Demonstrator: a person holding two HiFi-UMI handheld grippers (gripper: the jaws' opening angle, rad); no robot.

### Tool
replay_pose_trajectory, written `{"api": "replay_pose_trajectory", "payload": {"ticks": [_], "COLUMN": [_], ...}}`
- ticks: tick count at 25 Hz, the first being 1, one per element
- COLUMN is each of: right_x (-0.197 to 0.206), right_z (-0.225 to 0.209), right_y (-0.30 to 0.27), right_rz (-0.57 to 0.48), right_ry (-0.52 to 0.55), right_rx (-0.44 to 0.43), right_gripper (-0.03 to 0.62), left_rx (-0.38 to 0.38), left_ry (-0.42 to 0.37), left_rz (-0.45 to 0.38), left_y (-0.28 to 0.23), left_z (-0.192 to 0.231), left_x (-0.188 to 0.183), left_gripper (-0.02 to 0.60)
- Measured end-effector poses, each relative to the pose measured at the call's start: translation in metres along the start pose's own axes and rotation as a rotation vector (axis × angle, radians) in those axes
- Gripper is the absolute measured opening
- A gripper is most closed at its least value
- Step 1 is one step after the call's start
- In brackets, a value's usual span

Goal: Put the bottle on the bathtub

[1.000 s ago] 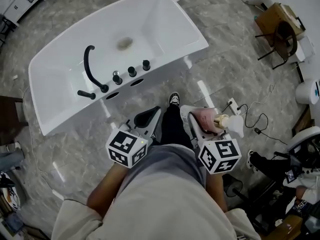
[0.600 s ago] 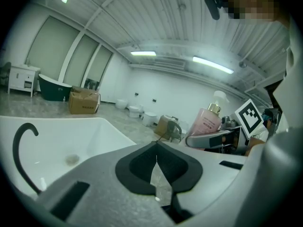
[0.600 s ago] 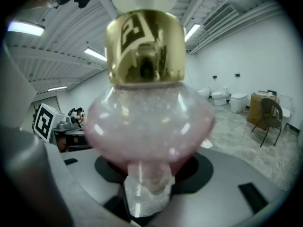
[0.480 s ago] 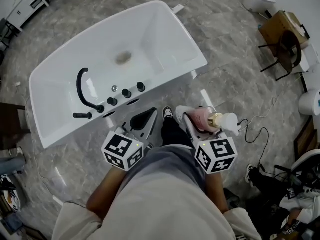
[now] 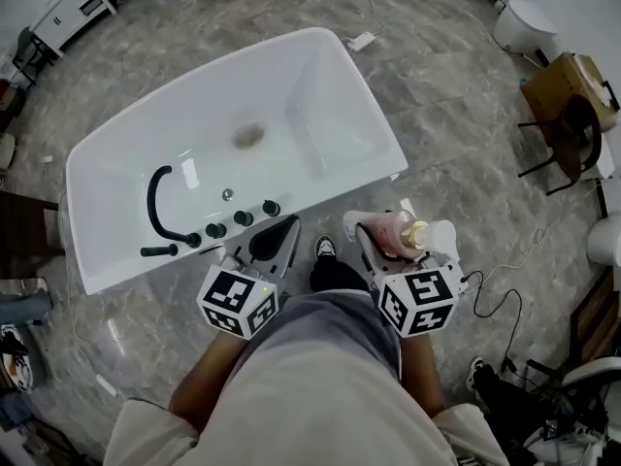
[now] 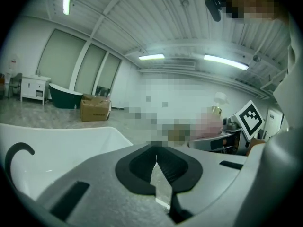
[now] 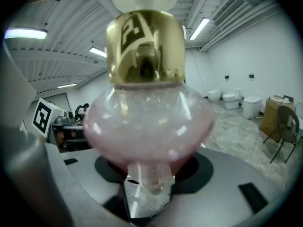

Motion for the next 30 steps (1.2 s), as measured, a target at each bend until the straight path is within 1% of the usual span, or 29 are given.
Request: {"api": "replay_pose_trajectory", "payload": {"ticks": [4,8,15,19,24,30], "right_x": [-0.017,-0.027,-0.041,-0.05,-0.056,-0.047], "right_z": [-0.029,-0.057,-0.091,-0.098,-0.096,-0.094], "right_y": [-0.025,-0.049,-0.083,-0.099,-0.12,-0.136], "right_rz": [0.016,0.046,0.103,0.128,0.157,0.194], "right_ry": [0.008,0.031,0.077,0.102,0.119,0.124], "right_rx": [-0.015,-0.034,-0.078,-0.096,-0.12,-0.153], "right_gripper": [0.219,0.219,0.219,0.219,0.219,0.219], "left_rx": [-0.046,-0.09,-0.162,-0.192,-0.219,-0.241], "left_ry": [0.019,0.056,0.092,0.117,0.151,0.209], "left_rz": [-0.009,-0.028,-0.031,-0.042,-0.033,-0.029], "left_y": [-0.023,-0.042,-0.058,-0.057,-0.057,-0.056], "left_z": [0.012,0.02,0.03,0.04,0.057,0.061], "left_x": [-0.021,-0.034,-0.041,-0.045,-0.043,-0.036], "left_gripper": [0.008,0.009,0.008,0.008,0.009,0.008]}}
Point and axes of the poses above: the fingertips, and each gripper's own axes: y backward along the fingers, z to its left, x out of its underside, the point moved 4 cm from there along y, backward along the fingers, and after that the axes turned 14 degrees about z, right-handed, at the moved point
